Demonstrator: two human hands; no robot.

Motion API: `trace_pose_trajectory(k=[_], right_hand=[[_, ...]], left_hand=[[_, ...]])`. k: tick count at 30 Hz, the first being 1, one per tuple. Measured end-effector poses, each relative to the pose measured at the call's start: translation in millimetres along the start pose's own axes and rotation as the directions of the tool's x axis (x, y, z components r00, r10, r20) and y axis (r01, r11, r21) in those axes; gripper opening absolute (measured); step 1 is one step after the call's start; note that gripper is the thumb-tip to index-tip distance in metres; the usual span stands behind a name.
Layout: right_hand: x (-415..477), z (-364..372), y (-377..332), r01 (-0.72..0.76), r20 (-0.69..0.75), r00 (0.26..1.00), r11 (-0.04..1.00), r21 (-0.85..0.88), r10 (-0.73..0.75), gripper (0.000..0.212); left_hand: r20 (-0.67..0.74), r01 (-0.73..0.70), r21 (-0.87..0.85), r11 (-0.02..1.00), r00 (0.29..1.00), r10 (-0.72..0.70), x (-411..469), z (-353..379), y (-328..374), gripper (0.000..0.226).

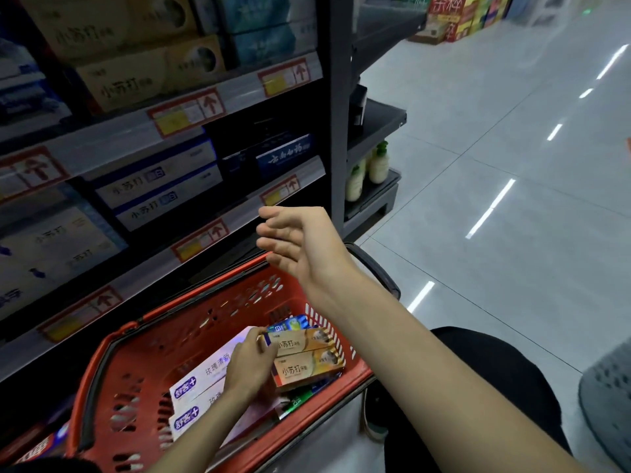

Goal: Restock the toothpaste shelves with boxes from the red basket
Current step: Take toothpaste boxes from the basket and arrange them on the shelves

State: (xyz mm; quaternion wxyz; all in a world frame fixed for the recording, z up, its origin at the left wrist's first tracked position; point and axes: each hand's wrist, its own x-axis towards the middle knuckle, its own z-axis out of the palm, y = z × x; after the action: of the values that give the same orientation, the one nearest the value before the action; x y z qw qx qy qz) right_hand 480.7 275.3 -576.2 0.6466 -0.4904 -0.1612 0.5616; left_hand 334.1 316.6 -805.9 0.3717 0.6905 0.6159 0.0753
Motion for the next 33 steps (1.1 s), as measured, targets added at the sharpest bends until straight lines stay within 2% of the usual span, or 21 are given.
trace_pose_trajectory(k=[6,14,18,20,23,27,31,33], right_hand=[[1.7,-1.2,-1.7,-0.038,0.004,0.999,0.999,0.031,0.038,0.031],[5.1,0.4,-4.2,-0.025,-0.034,0.999,1.0,0.017,0.025,0.03],[5.4,1.6,-11.1,0.024,-0.111,0.993,0.999,-0.025,-0.027,0.027],[6.2,0.2,-12.8,0.056,-0.165,0.984,0.996,-0.076,-0.068,0.025],[6.1,-1.5,-14.3,0.104,-0.242,0.955,0.956,-0.275,-0.174,0.023],[7.1,0.1,-14.0,0.17,-0.209,0.938,0.89,-0.423,-0.278,0.032],[7.0,11.5,-9.3,0.208,-0.167,0.946,0.913,-0.351,-0.279,0.023],[2.5,19.4,-5.7,0.208,-0.125,0.96,0.937,-0.281,-0.25,0.028]], left_hand=[[-0.011,0.073,-0.087,0.993,0.997,-0.074,-1.6,-9.7,4.7,0.025],[-0.21,-0.012,-0.069,0.998,0.978,-0.003,-14.2,-69.6,33.7,0.027],[-0.251,-0.047,-0.24,0.97,0.968,-0.015,-26.4,-117.2,44.7,0.03],[-0.241,-0.115,-0.395,0.912,0.97,0.018,-37.8,-141.8,47.4,0.034],[-0.286,-0.213,-0.591,0.778,0.957,0.046,-61.7,-175.0,54.7,0.032],[-0.355,-0.325,-0.718,0.615,0.932,0.077,-84.0,-205.6,55.8,0.034],[-0.384,-0.371,-0.771,0.517,0.919,0.088,-95.8,-222.7,51.4,0.034],[-0.394,-0.387,-0.778,0.495,0.914,0.095,-99.6,-228.1,50.2,0.034]])
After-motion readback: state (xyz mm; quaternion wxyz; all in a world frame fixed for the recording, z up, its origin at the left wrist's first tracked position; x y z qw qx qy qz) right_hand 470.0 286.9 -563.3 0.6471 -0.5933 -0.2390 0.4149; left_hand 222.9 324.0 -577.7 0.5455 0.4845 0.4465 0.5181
